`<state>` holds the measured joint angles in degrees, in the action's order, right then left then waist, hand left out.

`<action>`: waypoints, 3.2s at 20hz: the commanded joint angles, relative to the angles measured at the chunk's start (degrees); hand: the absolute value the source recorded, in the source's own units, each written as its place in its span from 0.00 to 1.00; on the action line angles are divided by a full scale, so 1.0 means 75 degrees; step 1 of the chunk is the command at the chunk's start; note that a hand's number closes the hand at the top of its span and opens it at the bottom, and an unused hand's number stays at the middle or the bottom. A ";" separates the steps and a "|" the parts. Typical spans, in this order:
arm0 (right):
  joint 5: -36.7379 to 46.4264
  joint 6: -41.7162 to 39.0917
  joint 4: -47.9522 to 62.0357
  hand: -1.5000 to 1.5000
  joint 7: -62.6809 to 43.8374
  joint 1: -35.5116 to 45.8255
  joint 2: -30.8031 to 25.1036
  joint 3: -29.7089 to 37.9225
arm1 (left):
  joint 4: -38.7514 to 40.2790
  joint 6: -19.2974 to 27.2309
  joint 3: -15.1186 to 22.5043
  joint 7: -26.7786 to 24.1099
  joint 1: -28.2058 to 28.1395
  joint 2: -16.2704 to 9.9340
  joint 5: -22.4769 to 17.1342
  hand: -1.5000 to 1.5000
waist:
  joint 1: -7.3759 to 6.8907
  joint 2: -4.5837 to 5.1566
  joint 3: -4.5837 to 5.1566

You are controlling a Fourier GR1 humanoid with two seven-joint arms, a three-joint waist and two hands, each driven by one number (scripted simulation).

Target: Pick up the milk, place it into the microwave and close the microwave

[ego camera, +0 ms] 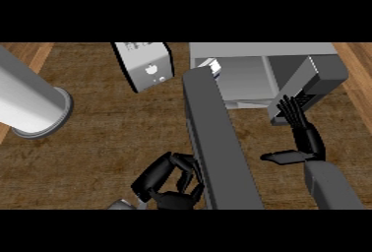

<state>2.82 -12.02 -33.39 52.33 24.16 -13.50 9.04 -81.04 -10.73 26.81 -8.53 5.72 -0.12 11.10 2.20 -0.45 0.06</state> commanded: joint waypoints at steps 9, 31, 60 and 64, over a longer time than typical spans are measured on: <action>-0.1107 -0.1073 -0.3515 0.00 -0.1094 -0.2127 -0.0583 0.0114 | 0.2303 0.2325 0.3097 -0.0320 0.1843 0.0013 -0.1111 1.00 | 0.0220 0.0042 0.0016; -0.3150 -0.3425 -0.5997 0.00 -0.3328 -0.1794 -0.1696 -0.0181 | 0.2929 0.6122 0.3608 -0.1049 0.4609 0.0013 -0.4961 1.00 | 0.1345 0.0286 0.0045; -0.5057 -0.3832 -0.6901 0.00 -0.4734 -0.1165 -0.2227 -0.0162 | 0.4707 0.6358 0.1714 -0.2535 0.6377 0.0016 -0.7748 1.00 | 0.2252 0.0696 0.0042; -0.5193 -0.3875 -0.6952 0.00 -0.4850 -0.1071 -0.2352 -0.0136 | 0.4833 0.6231 0.1715 -0.2753 0.6414 0.0016 -0.7923 1.00 | 0.2243 0.0724 0.0040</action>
<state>-35.02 -40.71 -85.25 16.89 15.59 -30.27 7.87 -49.14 36.96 43.11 -28.30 50.04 0.04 -46.81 18.83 4.39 0.28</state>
